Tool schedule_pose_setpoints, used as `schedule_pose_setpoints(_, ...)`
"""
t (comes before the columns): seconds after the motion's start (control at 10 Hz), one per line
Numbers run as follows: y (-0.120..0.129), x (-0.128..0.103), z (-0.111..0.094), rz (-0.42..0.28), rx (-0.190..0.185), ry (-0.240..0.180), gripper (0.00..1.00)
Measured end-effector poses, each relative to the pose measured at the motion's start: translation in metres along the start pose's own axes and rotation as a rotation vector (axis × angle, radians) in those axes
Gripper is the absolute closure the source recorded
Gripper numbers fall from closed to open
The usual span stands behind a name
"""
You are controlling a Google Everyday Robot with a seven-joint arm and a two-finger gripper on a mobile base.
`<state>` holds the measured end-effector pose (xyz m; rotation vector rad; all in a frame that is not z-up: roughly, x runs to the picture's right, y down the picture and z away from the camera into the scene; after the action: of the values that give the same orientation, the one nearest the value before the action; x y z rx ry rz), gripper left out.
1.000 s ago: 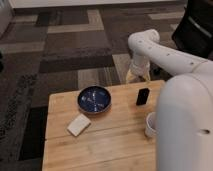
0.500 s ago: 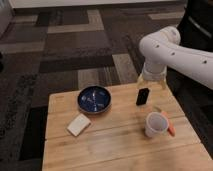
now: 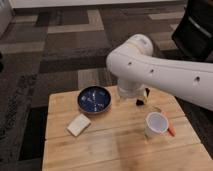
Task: Move the arm in a circular motion
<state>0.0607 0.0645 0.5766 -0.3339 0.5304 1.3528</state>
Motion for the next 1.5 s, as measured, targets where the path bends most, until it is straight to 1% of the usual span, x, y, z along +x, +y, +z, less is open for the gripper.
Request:
schedule_pose_setpoints(0.1, 0.041, 0.009, -0.009, -0.097, -0.003, 0.001, 0.35)
schedule_pose_setpoints(0.2, 0.072, 0.012, -0.016, -0.174, -0.004, -0.001, 0.35)
schedule_pose_setpoints(0.3, 0.118, 0.013, -0.021, -0.299, -0.007, -0.002, 0.35)
schedule_pose_setpoints(0.4, 0.136, 0.008, -0.021, -0.352, -0.009, -0.007, 0.35)
schedule_pose_setpoints(0.5, 0.157, 0.0, -0.022, -0.416, -0.013, -0.015, 0.35)
schedule_pose_setpoints(0.6, 0.187, -0.019, -0.021, -0.51, -0.017, -0.035, 0.35)
schedule_pose_setpoints(0.7, 0.208, -0.039, -0.019, -0.575, -0.025, -0.051, 0.35)
schedule_pose_setpoints(0.8, 0.219, -0.055, -0.017, -0.611, -0.034, -0.063, 0.35)
schedule_pose_setpoints(1.0, 0.224, -0.087, -0.009, -0.642, -0.054, -0.069, 0.35)
schedule_pose_setpoints(1.1, 0.224, -0.103, -0.002, -0.653, -0.071, -0.068, 0.35)
schedule_pose_setpoints(1.3, 0.207, -0.147, 0.025, -0.635, -0.12, -0.039, 0.35)
schedule_pose_setpoints(1.4, 0.192, -0.171, 0.038, -0.613, -0.151, -0.014, 0.35)
schedule_pose_setpoints(1.5, 0.186, -0.178, 0.043, -0.604, -0.158, -0.006, 0.35)
